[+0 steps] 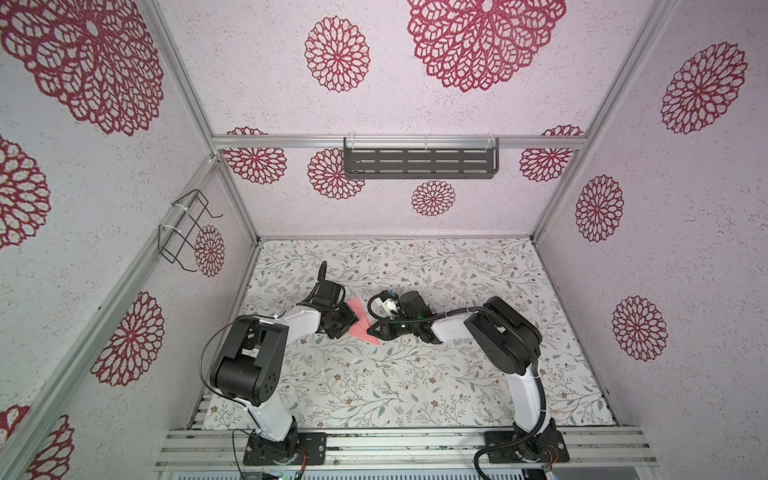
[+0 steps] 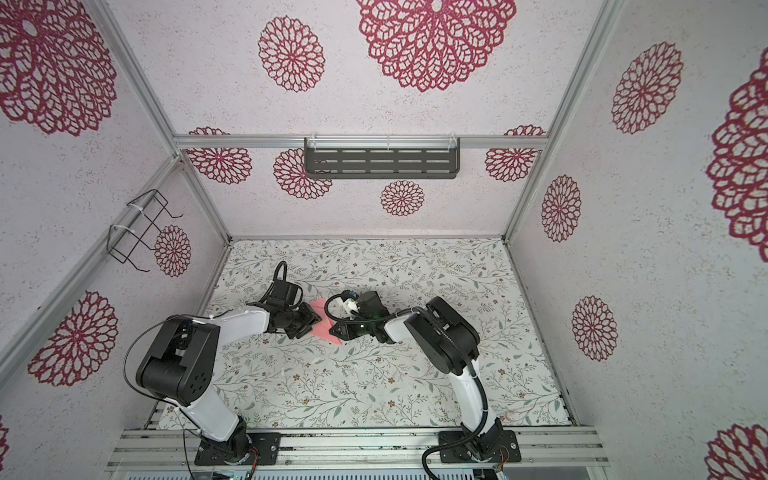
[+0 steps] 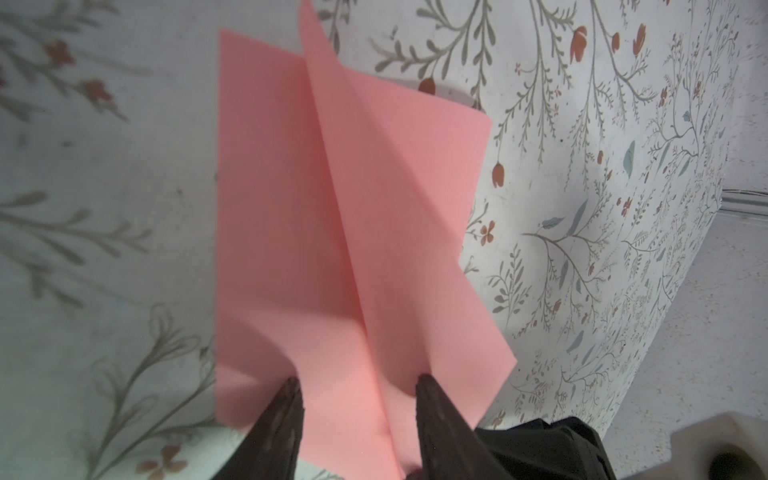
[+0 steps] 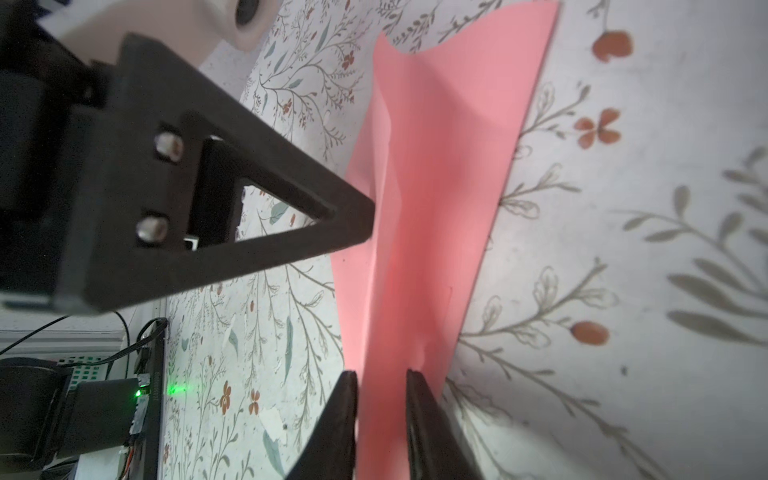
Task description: Fold a paper plane with a square sheet of paper (pick it up from the middle)
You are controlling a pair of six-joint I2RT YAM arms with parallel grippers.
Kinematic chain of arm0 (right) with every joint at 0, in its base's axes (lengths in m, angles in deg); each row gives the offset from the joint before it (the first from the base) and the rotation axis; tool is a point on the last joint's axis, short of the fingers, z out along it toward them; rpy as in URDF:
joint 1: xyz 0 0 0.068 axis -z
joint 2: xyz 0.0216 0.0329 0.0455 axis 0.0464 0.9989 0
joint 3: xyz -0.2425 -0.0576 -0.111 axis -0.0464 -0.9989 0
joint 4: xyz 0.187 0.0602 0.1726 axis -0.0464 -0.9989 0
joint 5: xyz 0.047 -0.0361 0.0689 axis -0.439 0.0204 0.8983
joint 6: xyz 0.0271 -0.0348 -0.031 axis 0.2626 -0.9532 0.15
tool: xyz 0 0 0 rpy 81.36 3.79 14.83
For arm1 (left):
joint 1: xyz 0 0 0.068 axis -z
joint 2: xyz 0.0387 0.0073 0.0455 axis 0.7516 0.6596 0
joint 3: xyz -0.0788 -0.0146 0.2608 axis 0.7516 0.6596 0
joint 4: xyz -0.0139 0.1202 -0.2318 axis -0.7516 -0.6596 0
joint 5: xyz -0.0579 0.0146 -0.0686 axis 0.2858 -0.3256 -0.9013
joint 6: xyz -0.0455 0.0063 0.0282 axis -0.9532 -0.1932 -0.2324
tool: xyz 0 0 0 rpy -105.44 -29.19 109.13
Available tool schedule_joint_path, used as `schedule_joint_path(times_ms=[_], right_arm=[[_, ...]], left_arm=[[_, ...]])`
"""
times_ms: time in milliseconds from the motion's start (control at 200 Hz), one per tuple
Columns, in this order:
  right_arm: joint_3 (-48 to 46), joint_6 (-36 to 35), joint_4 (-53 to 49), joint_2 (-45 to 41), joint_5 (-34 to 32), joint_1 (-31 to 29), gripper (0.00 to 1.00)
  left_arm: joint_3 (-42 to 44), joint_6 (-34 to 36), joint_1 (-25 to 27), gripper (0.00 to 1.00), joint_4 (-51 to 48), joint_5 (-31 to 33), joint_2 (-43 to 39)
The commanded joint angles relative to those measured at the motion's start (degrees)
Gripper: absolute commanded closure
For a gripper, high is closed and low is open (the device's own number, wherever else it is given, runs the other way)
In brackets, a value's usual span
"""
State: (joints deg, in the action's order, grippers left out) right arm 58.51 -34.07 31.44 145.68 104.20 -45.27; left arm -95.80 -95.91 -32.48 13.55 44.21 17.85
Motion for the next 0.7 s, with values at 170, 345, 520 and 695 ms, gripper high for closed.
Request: schedule_joint_path(times_ms=[170,345,520,695], right_arm=[[3.4,-1.3,-1.4,-1.7,1.4,0.0,0.8],[4.7,-0.5,-1.8,0.4,2.5,-0.2,0.85],[4.9,-0.5,-1.9,1.1,2.7,-0.3,0.84],[5.2,-0.4,-2.1,1.8,3.1,-0.3,0.81]], left_arm=[[4.2,0.4,0.0,0.54,-8.0,4.9,5.7],[4.3,0.4,0.0,0.54,-7.8,4.7,5.5],[4.6,0.3,0.0,0.54,-7.5,4.5,5.2],[4.6,0.2,0.0,0.54,-7.4,4.6,5.2]])
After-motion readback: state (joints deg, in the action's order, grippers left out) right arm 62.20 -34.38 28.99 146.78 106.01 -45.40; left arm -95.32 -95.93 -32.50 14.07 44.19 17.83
